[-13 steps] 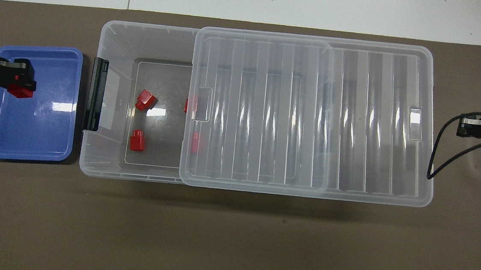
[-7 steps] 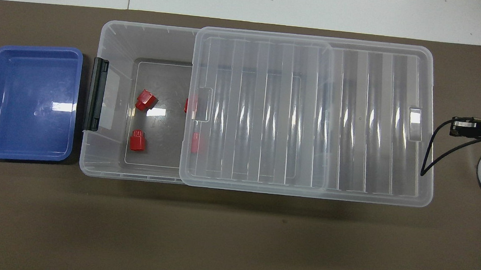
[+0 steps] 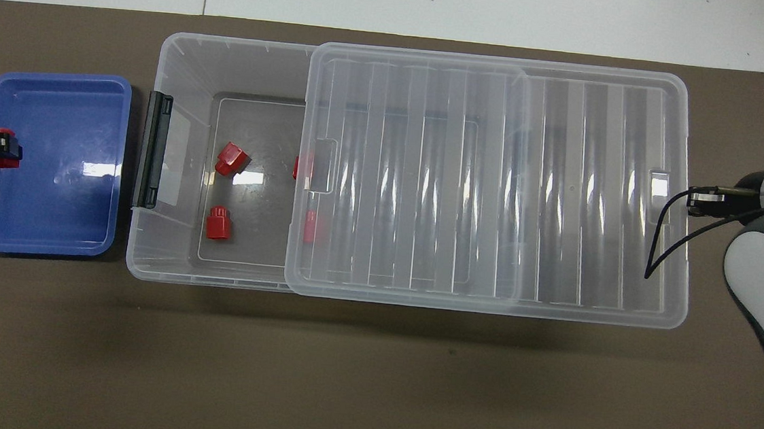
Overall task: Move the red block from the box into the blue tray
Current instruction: 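Close the lid with the right gripper while the left gripper sets the block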
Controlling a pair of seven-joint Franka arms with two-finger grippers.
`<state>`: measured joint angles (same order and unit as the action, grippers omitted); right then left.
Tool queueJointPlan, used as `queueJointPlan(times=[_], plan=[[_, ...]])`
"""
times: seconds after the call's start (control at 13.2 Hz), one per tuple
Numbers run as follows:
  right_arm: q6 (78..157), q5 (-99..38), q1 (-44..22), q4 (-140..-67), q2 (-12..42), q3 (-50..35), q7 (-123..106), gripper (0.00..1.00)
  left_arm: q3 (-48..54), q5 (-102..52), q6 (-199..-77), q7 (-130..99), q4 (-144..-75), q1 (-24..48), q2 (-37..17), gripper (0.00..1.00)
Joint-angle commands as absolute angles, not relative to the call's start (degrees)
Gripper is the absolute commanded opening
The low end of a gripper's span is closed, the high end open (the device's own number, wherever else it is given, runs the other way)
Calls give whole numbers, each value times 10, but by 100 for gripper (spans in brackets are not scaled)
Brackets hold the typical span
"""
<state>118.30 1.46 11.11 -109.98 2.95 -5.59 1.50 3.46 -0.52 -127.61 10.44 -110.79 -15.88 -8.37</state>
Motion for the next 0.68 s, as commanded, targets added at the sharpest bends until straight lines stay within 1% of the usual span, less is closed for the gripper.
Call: queueJointPlan(times=[0.0, 0.08, 0.15, 0.38, 0.6], plan=[[1183, 5, 91, -1109, 24, -58, 5, 0, 34, -15, -1324, 128, -1131, -154, -100, 10], [1180, 5, 82, -1109, 23, -59, 4, 0, 34, -15, -1345, 141, -1132, -154, -122, 10], [1170, 5, 71, -1109, 22, -59, 2, 0, 34, -15, -1360, 155, -1138, -156, -131, 10], [1149, 5, 34, -1109, 18, -60, 2, 0, 34, -16, -1378, 167, -1170, -146, -132, 10], [1144, 5, -3, -1109, 17, -60, -1, 0, 35, -15, -1410, 160, -1201, -143, -128, 11]])
